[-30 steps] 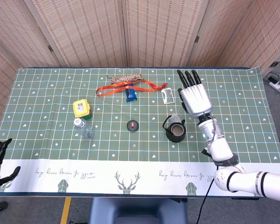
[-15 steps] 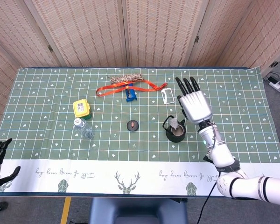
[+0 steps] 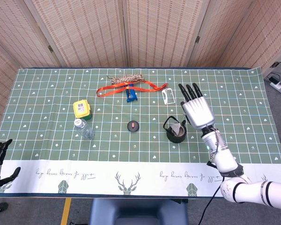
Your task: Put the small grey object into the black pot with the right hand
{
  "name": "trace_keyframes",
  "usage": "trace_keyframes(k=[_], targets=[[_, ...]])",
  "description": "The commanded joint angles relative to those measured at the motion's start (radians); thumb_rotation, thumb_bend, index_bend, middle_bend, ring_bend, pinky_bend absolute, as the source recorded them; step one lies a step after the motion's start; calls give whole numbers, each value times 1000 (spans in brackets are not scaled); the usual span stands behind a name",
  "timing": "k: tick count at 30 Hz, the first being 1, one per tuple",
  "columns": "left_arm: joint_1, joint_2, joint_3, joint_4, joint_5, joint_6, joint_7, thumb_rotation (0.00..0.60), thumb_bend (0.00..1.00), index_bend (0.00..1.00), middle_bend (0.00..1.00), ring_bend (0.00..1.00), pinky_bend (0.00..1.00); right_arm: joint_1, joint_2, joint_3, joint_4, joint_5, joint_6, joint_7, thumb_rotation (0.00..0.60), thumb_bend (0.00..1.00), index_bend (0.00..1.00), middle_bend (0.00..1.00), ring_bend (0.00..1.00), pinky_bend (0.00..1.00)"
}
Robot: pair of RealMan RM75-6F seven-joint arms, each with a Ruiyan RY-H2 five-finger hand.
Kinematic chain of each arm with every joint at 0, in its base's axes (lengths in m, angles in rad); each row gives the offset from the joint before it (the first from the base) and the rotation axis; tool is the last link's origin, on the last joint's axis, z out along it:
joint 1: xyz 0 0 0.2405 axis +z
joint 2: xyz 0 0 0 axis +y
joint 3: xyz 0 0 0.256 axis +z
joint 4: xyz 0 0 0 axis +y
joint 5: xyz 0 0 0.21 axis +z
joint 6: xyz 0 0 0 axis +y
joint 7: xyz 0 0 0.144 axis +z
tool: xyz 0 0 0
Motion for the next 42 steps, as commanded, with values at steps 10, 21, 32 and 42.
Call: trace_keyframes(k=[10,21,32,42], targets=[[3,3,-1,1,4,7,-14,600,267,49,110,85,76,-79,1,-72,-1,-92,-2,70,600,373,586,0,0,0],[3,2,-2,-2,-1,6,-7,600,267,49,110,85,76,-103,-27,-74,32,-150,-43,146,600,373,586,0,0,0],[3,0,-2,0,-2,3,-1,600,267,49,110,85,76,-207,-3,-166,-22,-274,34,109,600,373,587,0,0,0],[-1,-5,-7,3,-19,-5,16,600,267,48,110,85,75,-256,8,-192,-48,-141,19,-14,600,373,234,0,0,0]])
